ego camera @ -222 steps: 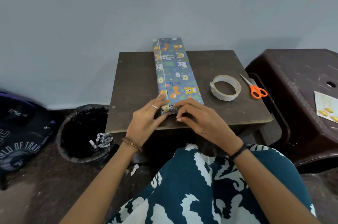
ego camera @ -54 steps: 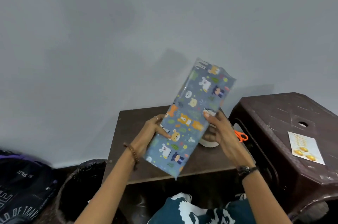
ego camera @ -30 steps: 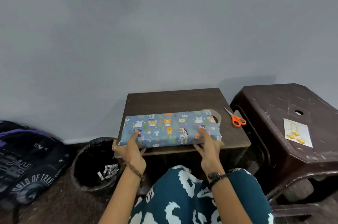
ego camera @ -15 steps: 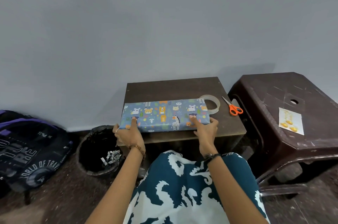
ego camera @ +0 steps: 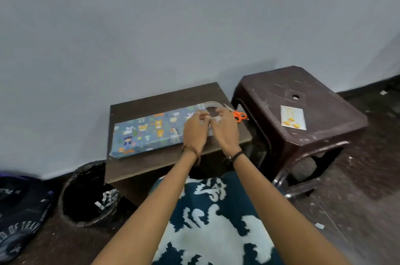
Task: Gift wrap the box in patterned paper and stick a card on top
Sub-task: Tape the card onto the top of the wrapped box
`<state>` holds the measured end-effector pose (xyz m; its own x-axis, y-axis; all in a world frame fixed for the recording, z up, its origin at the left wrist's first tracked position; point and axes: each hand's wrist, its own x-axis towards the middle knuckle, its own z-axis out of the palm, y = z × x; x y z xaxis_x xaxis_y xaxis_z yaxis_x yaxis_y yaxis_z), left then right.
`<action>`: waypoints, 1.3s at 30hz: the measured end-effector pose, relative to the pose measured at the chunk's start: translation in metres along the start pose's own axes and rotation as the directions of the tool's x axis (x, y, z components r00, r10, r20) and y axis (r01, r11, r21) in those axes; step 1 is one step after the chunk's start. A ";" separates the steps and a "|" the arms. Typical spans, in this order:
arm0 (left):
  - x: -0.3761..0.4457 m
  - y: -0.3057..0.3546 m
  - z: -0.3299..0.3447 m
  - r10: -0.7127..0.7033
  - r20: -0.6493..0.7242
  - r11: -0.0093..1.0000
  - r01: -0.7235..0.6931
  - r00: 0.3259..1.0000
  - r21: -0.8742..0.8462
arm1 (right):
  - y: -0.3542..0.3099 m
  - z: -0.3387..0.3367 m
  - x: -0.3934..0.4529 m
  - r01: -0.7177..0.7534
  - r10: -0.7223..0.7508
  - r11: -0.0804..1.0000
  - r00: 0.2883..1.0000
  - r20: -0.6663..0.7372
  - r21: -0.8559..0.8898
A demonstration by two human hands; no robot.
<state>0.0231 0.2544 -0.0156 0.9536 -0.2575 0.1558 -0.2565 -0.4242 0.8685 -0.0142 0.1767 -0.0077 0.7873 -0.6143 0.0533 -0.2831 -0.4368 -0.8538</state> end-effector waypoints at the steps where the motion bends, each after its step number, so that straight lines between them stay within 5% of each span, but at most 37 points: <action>1: 0.002 0.017 0.017 0.001 0.052 1.000 0.000 0.999 -0.015 | 0.001 -0.015 0.003 -0.011 0.012 1.000 1.000 -0.023 0.017; 10: 0.017 0.099 0.158 0.109 0.340 0.987 -0.142 0.934 0.073 | 0.073 -0.150 0.048 -0.234 0.209 0.970 0.941 -0.267 -0.066; 16: 0.018 0.085 0.218 0.002 0.619 0.901 -0.270 0.785 0.340 | 0.128 -0.164 0.074 -0.401 0.287 0.877 0.878 -0.382 -0.264; 19: 0.011 0.073 0.230 0.054 0.623 0.883 -0.328 0.780 0.335 | 0.138 -0.155 0.075 -0.393 0.284 0.882 0.883 -0.373 -0.260; 21: 0.006 0.071 0.231 0.052 0.557 0.958 -0.198 0.829 0.206 | 0.139 -0.150 0.077 -0.391 0.288 0.894 0.875 -0.389 -0.217; 24: 0.007 0.074 0.223 -0.130 0.460 0.989 0.150 0.879 -0.007 | 0.138 -0.148 0.079 -0.487 0.425 0.871 0.813 -0.397 -0.065; 26: 0.010 0.072 0.217 -0.271 0.411 0.896 0.384 0.871 -0.223 | 0.138 -0.149 0.077 -0.519 0.480 0.854 0.800 -0.358 -0.015; 28: 0.010 0.069 0.206 -0.417 0.393 0.695 0.566 0.819 -0.443 | 0.137 -0.152 0.073 -0.539 0.532 0.840 0.797 -0.287 0.059; 33: -0.007 0.062 0.164 -0.451 0.445 0.453 0.629 0.773 -0.633 | 0.121 -0.150 0.053 -0.494 0.569 0.737 0.822 -0.028 0.460; 39: -0.010 0.053 0.077 -0.379 0.423 0.393 0.557 0.823 -0.731 | 0.065 -0.127 0.032 -0.349 0.261 0.693 0.937 0.231 0.631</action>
<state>-0.0120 0.1677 -0.0074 0.8152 -0.4190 -0.3998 0.5457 0.3245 0.7726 -0.0773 0.0454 0.0048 0.7904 -0.5379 -0.2931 -0.1251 0.3266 -0.9368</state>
